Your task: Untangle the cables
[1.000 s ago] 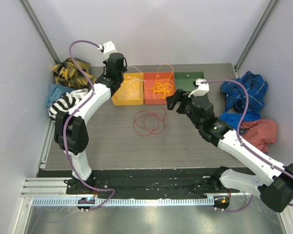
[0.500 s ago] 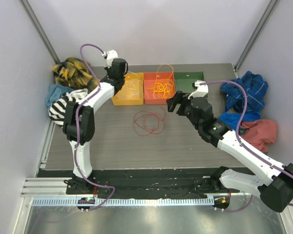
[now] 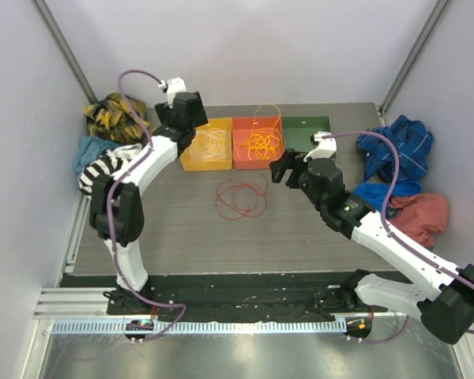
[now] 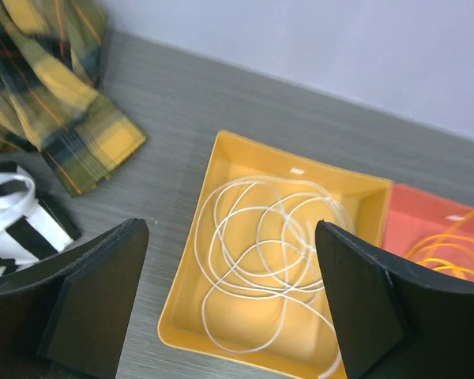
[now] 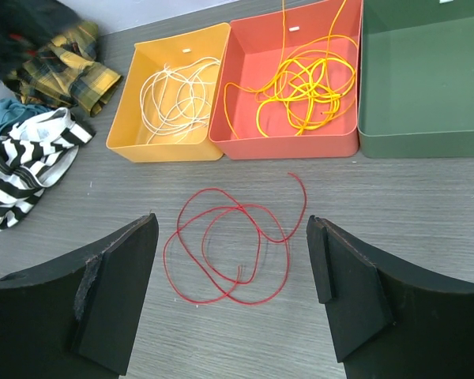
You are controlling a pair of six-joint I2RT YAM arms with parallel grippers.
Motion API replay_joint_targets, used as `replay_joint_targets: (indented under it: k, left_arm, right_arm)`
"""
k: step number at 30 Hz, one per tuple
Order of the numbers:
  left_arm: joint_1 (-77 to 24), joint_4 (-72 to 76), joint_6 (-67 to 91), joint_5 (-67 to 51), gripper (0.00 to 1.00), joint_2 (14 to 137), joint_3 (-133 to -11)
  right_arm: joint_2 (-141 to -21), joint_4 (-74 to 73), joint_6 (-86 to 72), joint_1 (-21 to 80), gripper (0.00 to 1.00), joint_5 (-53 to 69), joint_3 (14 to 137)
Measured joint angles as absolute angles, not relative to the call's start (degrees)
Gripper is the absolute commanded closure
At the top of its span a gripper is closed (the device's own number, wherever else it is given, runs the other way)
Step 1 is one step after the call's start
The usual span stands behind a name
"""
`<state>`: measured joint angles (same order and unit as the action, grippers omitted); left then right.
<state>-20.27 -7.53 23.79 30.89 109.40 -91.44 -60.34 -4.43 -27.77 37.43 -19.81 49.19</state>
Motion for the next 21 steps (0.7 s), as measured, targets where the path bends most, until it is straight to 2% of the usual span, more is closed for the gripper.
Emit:
replay_joint_targets:
  k: [5, 9, 13, 17, 21]
  left_arm:
    - [-23.44, -6.83, 25.76, 29.71, 0.05, 96.2, -83.46]
    - [-32.03, -6.55, 28.36, 30.57, 0.04, 88.36, -75.94]
    - [-40.21, -8.62, 33.3, 30.85, 0.02, 86.72, -68.23]
    - [-41.12, -11.94, 40.12, 30.39, 0.0, 86.74, -60.93]
    - [-41.63, -13.56, 44.75, 29.93, 0.0, 88.31, -58.78]
  right_arm:
    - [-58.59, -4.43, -27.81, 37.43, 0.16, -19.9, 47.18]
    - [-55.4, -5.28, -28.69, 37.43, 0.16, -20.91, 43.27]
    - [-52.05, -6.13, -30.63, 37.43, 0.16, -22.76, 38.54]
    - [-48.97, -5.96, -32.34, 37.41, 0.19, -23.4, 33.23]
    - [-49.91, -6.07, -33.43, 37.41, 0.19, -22.98, 32.14]
